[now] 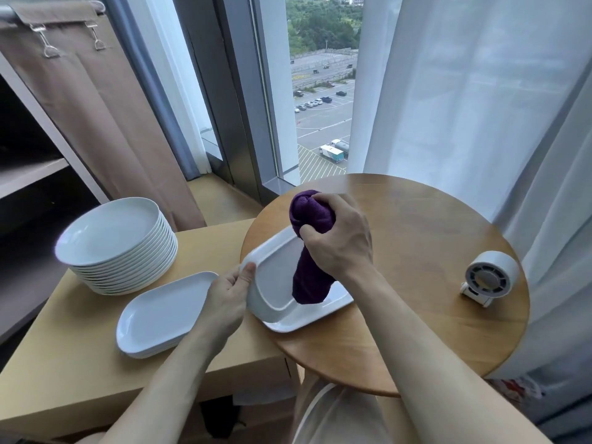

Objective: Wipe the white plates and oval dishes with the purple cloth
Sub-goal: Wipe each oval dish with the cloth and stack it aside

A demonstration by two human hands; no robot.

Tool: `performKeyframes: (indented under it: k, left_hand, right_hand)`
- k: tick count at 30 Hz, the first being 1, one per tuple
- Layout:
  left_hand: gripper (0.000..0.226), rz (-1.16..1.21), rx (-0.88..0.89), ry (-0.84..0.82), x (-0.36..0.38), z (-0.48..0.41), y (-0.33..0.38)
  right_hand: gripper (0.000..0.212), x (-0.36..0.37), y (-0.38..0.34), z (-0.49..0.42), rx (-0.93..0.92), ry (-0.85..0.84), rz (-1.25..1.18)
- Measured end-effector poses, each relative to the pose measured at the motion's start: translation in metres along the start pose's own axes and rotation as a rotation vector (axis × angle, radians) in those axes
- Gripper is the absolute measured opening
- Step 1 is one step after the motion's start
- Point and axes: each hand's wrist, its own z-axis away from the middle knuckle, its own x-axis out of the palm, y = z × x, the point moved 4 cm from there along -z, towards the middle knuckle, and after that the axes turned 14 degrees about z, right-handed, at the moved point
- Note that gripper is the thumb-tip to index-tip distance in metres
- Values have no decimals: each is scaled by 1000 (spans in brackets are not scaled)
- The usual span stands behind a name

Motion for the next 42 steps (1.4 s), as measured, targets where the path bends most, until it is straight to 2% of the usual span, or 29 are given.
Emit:
performKeyframes:
  k: [4,10,16,20,24,27,30,36,42]
  left_hand:
    - [46,163,-118,-4,5,0,-10]
    - [44,214,-268,79,-1,-1,-32]
    - [46,292,-395,118,-5,-2,-40]
    - [44,289,-340,107,-8,-1,-44]
    - [35,251,-289,72,-7,-2,-46]
    - [35,250,-291,58,-8,-3,-47]
    - [36,238,-291,43,-9,-4,-49]
    - [32,276,-303,26,-10,-4,-53]
    - [32,365,-308,49,-12,-2,-62]
  right_hand:
    - [48,6,20,1,90,-40,41]
    - [45,8,43,-5,172,-101,133]
    - [39,21,53,-4,171,-266,239]
    - [31,32,51,0,159,-441,367]
    - [26,41,50,10,104,-678,611]
    - [31,45,43,14,47,-675,691]
    - [36,52,26,22,-112,-642,799]
    - [26,73,-17,54,-414,-730,737]
    - [28,67,-25,57,-415,-964,662]
